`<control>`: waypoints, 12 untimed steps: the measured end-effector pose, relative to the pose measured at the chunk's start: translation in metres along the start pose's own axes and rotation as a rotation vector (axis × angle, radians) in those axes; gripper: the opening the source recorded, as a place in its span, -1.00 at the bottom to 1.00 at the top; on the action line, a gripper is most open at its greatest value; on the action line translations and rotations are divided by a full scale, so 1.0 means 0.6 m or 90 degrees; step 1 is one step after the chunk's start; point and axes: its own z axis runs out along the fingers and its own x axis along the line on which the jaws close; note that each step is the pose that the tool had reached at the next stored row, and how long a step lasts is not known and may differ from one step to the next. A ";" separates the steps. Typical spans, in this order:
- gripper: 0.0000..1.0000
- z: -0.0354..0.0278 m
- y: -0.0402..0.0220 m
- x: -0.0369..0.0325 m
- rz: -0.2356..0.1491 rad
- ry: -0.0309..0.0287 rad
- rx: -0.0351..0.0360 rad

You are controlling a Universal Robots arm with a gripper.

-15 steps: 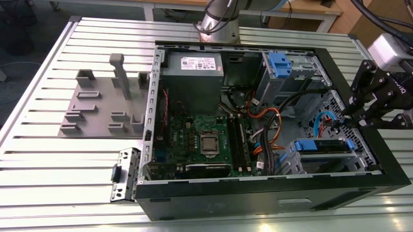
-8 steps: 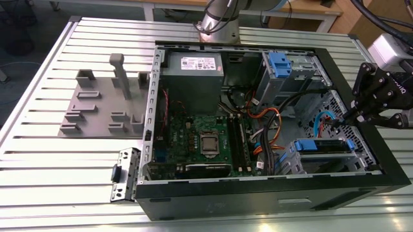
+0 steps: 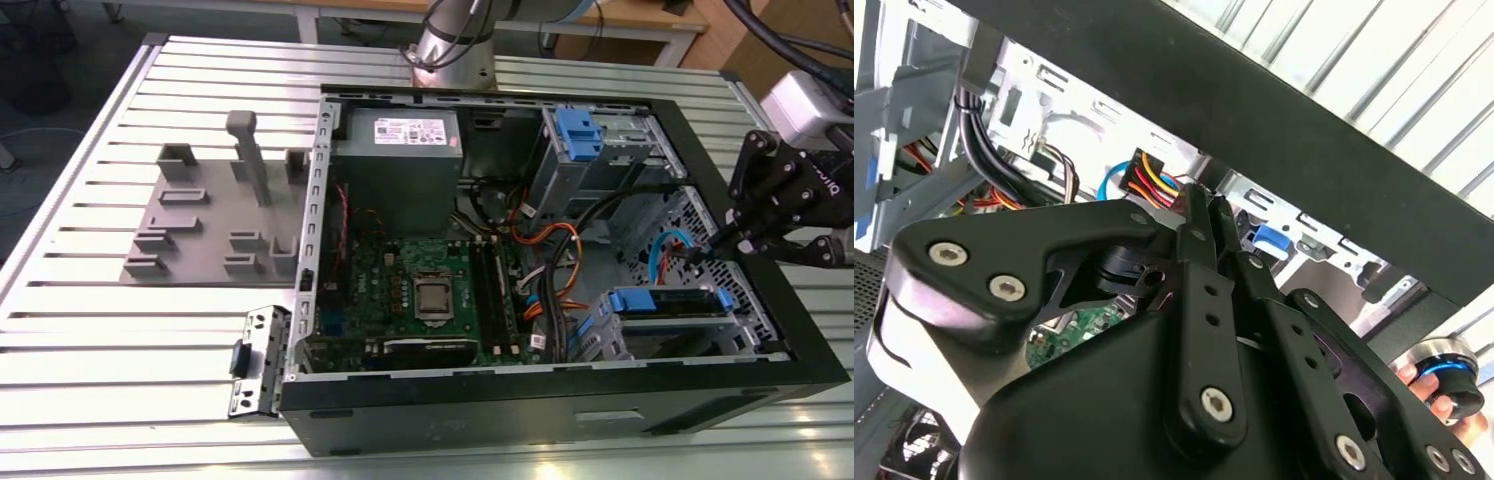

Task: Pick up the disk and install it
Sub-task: 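Insert the first disk wire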

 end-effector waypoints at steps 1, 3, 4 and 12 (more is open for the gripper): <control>-0.68 0.000 0.002 0.003 0.000 0.0001 0.0001; -0.68 -0.001 0.007 0.011 0.000 0.0002 0.0002; -0.68 -0.001 0.009 0.015 0.000 0.0002 0.0002; -0.68 -0.002 0.016 0.042 0.000 0.0009 0.0002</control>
